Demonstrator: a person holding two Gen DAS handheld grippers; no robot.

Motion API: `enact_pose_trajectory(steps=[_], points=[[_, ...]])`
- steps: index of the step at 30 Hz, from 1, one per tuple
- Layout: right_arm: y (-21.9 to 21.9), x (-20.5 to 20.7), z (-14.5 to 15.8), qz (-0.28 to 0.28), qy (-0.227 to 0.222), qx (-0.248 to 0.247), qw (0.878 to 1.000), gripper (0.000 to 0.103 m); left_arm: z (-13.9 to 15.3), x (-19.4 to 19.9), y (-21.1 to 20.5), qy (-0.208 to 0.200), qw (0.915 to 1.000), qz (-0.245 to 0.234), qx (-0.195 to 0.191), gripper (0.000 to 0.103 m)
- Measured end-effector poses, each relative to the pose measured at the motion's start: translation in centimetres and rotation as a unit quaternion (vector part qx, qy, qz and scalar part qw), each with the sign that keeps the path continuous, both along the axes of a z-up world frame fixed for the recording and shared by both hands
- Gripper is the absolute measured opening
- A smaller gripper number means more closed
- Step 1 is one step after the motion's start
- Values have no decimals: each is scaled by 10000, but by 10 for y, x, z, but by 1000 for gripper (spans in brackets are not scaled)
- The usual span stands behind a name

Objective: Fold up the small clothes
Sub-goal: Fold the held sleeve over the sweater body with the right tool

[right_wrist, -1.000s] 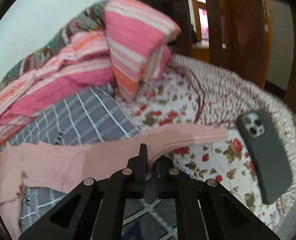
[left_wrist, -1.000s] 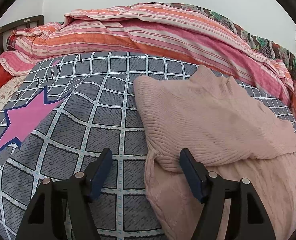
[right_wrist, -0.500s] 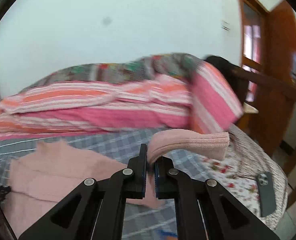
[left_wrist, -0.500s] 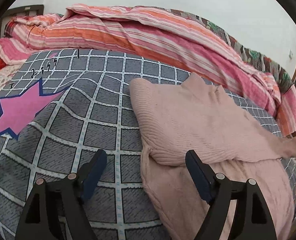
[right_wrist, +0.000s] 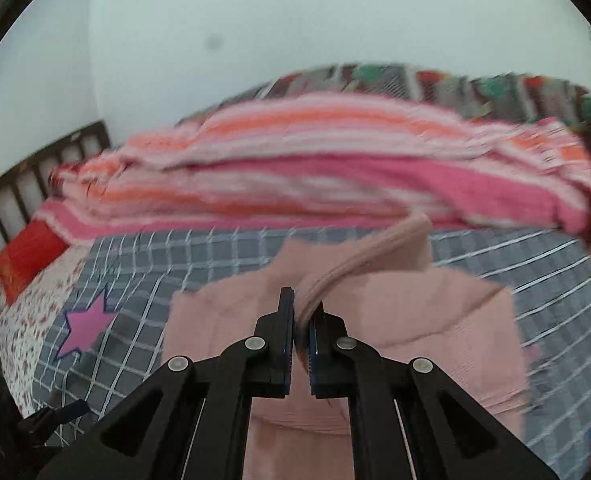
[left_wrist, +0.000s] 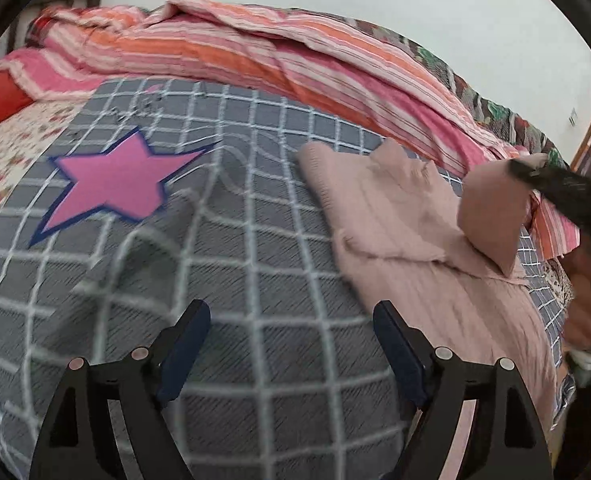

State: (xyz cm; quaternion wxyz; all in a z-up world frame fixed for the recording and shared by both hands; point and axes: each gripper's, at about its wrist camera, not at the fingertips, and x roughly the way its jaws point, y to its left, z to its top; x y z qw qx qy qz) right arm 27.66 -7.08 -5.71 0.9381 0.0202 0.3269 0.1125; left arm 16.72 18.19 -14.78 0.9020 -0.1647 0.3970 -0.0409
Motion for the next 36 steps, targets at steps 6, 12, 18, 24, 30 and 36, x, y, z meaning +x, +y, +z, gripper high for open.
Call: enact_pose_trajectory(steps=[6,12,18,24,30,36], points=[[24,10,-45,352,579,152,9976,18,-4,-10,6,127,9998,100,96,83],[8,-21,-37,852,243,-75,9960,70,0,-5,-15,124,9997,-130,-156,83],[-79,-55,-40,322,11,-425,9986,77,6,9,-64,18,9980,-575,-263,83],[-168,-61,-72,-447,577,-198,9971,77,12,30,-96,-132,9971,-702,-267,76],[-190,-66,-94,-757,528,73,9957,77,-1,58,-95,243,9981,-373,-434,61],[-172,-71,-101,-800,255,-454,9954,77,-9,72,-96,321,9984,-14,-457,40]])
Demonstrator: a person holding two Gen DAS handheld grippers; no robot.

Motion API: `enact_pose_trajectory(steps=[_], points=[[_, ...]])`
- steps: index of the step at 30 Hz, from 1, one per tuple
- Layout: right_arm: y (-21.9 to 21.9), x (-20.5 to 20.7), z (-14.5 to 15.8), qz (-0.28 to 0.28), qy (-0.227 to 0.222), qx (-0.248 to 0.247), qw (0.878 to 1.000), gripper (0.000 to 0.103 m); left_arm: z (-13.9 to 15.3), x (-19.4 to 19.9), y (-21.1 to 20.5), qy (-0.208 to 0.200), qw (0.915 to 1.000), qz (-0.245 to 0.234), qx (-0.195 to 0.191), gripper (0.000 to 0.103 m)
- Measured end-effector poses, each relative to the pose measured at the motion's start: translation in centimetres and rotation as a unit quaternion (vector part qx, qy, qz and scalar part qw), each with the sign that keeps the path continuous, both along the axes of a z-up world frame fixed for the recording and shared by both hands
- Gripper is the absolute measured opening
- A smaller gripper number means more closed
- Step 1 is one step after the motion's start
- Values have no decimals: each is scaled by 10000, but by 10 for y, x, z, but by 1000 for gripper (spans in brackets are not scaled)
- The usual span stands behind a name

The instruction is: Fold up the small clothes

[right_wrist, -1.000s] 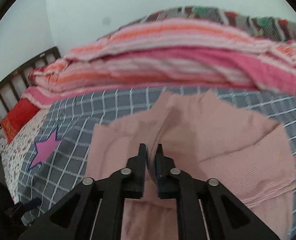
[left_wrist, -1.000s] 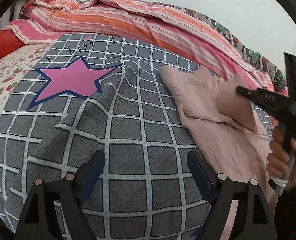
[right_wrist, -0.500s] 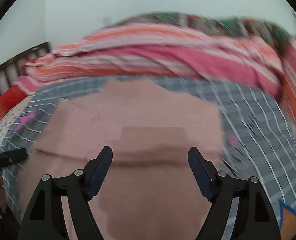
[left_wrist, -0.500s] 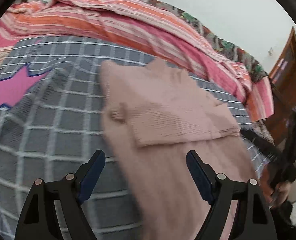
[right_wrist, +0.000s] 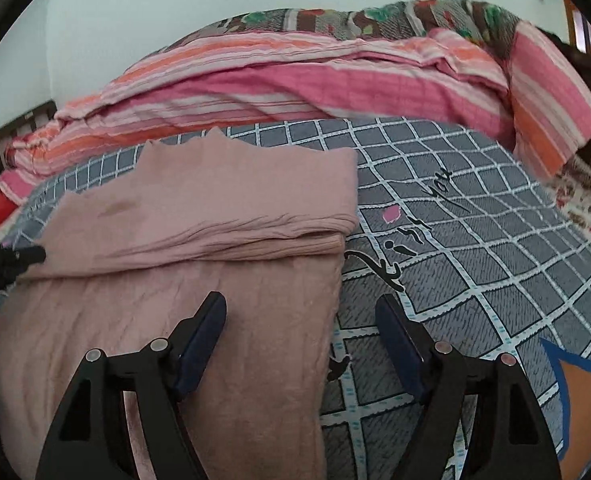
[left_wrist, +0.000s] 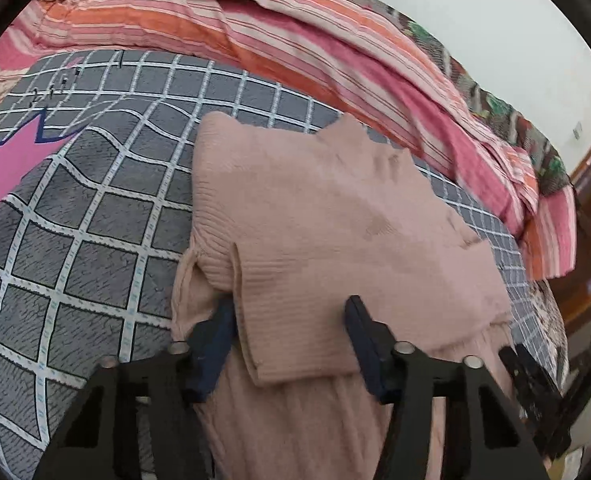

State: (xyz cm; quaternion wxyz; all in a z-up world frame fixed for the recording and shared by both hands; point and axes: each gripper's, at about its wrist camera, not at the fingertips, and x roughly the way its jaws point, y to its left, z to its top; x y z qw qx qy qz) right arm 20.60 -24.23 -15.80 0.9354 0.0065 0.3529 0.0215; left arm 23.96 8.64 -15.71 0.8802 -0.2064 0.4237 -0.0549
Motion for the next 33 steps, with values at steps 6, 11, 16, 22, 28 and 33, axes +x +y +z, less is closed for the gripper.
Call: enact_pose_trajectory(steps=[6,11,16,22,28,33], points=[[-10,-5,9,68,-13,244,9997,77,31,-6,-3,-542,9985,-105,23,9],[-16,12,40,76,-360,257,9990,77,65,19,-3,-893,9949,-127,447,9],[-20,43,48,-168,-340,168,9991,77,56,32,6,-846,9931,90,805,9],[-20,69,22,-346,233,44,9991,76,6,44,12,-194,9963,21,838,12],[-33,69,22,-461,249,408,9978,64,19,23,24,-510,9955,118,789,40],[-25,83,7,-483,576,41,9972,64,3,27,24,-401,9899,185,1347,57]])
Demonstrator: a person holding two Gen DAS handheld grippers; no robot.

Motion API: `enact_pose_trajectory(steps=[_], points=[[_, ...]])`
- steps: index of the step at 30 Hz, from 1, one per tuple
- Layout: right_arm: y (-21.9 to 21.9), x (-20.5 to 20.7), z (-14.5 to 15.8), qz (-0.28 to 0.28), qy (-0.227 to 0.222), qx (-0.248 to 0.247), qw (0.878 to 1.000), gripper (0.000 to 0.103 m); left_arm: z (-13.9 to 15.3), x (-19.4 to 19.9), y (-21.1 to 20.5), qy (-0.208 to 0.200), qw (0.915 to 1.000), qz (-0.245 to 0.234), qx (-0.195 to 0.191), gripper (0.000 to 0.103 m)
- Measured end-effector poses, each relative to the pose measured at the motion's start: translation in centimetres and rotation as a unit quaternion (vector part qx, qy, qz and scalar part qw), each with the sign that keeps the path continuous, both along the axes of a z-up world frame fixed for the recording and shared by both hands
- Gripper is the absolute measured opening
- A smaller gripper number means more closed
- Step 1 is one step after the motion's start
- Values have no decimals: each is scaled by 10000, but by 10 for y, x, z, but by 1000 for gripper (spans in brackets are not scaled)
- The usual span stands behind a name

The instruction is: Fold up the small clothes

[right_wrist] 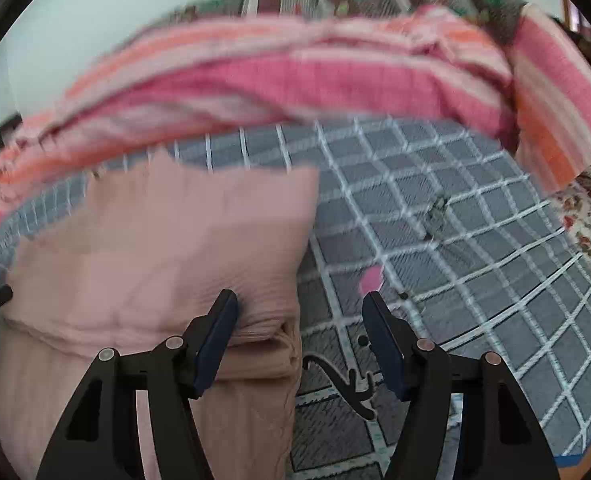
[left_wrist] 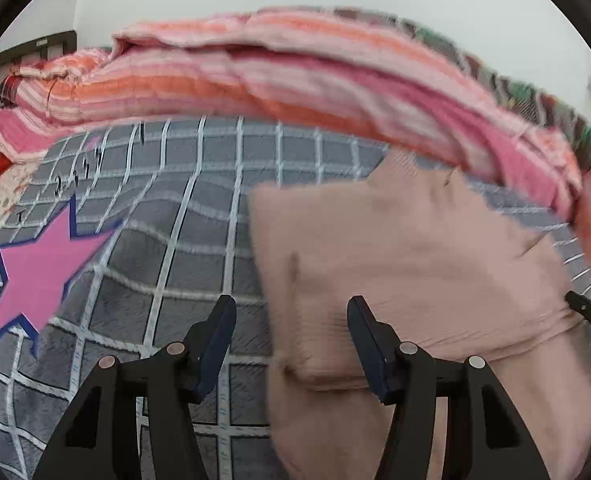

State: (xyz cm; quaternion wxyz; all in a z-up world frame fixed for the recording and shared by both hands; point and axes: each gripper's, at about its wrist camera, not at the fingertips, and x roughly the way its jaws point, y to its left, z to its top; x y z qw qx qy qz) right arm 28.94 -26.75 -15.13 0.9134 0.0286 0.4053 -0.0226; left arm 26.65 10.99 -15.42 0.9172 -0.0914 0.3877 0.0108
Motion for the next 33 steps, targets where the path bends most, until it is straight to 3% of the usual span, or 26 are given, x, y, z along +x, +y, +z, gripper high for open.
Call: enact_pose_trajectory(steps=[3,8,33], points=[[-6,-2,-5,-147,-32,111,9998,64,-6,-1,6,-29,9996,19,-263,57],[6,0,-8,-104,-11,-292,9995,63,-8,4,-2,26,10000,20,-49,58],[1,1,-9,-54,-47,-82,9999,64,-11,8,-8,92,9999,22,-89,58]])
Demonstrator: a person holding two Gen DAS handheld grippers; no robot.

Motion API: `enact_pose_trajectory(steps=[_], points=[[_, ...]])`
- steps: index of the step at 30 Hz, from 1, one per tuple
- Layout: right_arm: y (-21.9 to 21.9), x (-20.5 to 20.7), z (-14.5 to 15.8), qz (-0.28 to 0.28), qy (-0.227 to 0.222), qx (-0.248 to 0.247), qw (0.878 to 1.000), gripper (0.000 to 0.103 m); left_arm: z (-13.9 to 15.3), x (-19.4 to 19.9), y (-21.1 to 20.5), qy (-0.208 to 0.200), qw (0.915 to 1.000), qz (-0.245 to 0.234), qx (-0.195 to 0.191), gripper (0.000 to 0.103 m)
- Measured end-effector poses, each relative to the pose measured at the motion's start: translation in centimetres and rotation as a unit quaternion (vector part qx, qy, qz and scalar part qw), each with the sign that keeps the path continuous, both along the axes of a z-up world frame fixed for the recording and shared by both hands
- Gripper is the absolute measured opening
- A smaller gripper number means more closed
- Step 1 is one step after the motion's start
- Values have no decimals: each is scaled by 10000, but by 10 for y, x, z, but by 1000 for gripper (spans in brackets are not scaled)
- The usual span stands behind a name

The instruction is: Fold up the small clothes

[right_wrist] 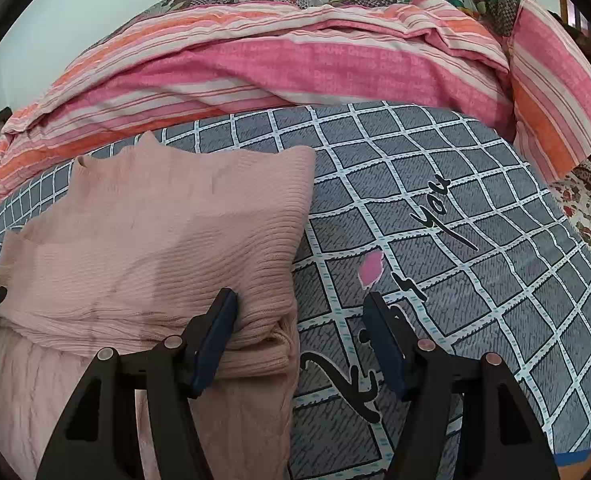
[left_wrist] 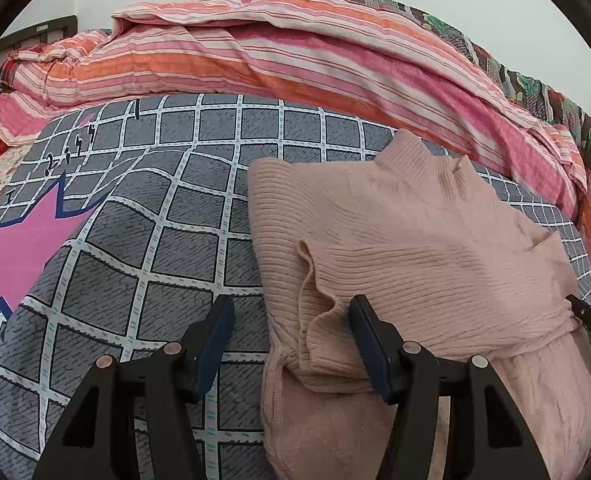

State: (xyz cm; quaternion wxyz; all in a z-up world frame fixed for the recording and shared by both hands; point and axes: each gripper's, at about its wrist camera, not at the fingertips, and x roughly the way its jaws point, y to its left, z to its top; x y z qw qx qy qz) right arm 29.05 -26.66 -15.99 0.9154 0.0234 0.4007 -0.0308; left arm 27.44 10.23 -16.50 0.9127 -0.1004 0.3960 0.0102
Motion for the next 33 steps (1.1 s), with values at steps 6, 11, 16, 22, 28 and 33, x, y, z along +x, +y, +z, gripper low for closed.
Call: enact_pose_trajectory(steps=[6,11,16,22,28,33], points=[[0,0,0,3,-2,35,10000,64,0,0,1,-1,10000,11,-5,58],[-1,0,0,-10,-24,95,10000,64,-1,-2,3,-8,10000,13,6,59],[-2,0,-1,-6,-20,132,9999,65,-1,-1,2,9,10000,-4,27,60],[-2,1,-2,3,-1,163,9999,65,-1,-1,2,11,10000,-17,43,61],[-2,1,-1,0,-6,176,9998,65,-1,0,2,19,10000,-28,91,61],[0,2,-2,-4,11,149,9999,65,-1,0,1,28,9999,-30,102,61]])
